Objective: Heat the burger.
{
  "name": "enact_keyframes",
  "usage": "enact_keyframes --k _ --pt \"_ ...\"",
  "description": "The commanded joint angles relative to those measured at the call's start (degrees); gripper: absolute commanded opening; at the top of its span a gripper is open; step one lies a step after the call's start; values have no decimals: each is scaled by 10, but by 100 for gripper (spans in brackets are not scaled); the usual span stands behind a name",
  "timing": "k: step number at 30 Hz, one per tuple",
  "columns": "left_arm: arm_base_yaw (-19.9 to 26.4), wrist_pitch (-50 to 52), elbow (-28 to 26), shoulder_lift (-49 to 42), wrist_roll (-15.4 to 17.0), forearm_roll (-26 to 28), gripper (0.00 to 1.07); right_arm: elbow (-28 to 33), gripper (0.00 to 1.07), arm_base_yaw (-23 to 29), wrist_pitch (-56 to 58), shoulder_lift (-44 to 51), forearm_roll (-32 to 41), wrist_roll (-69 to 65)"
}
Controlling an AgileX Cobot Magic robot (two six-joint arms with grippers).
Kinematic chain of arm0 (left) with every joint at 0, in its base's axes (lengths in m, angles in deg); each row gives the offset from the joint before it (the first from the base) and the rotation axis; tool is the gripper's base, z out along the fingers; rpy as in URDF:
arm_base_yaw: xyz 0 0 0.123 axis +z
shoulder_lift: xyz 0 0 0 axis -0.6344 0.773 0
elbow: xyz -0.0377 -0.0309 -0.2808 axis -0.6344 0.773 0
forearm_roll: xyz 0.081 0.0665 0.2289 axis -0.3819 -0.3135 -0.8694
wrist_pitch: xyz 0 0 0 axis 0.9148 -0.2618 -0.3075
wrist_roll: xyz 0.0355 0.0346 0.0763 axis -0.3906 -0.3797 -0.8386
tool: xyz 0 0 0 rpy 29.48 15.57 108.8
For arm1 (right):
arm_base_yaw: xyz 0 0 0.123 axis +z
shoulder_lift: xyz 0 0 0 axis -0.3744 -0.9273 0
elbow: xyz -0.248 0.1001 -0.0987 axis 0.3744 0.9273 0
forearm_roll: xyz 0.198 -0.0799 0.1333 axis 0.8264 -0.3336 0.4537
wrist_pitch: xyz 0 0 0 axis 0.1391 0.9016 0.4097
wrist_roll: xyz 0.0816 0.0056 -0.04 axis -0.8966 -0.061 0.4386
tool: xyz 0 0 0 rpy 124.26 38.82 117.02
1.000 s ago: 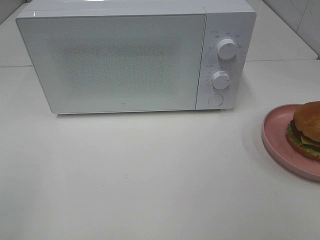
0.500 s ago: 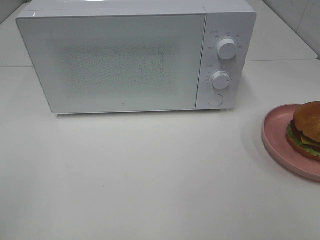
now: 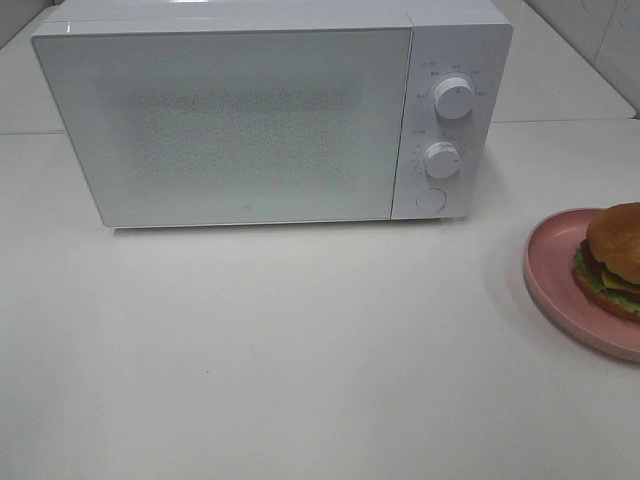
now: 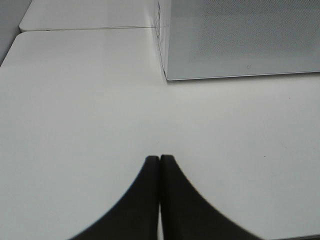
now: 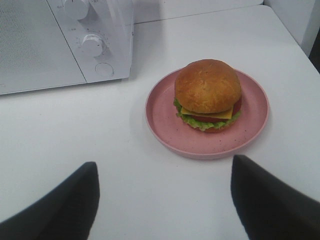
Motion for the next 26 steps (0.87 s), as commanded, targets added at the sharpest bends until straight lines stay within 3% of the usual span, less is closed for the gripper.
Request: enact_keyframes --k 1,26 --pt "2 8 0 -15 1 2 0 1 69 -5 -8 16 3 8" --pt "2 8 0 -15 1 2 0 1 69 -5 -8 16 3 8"
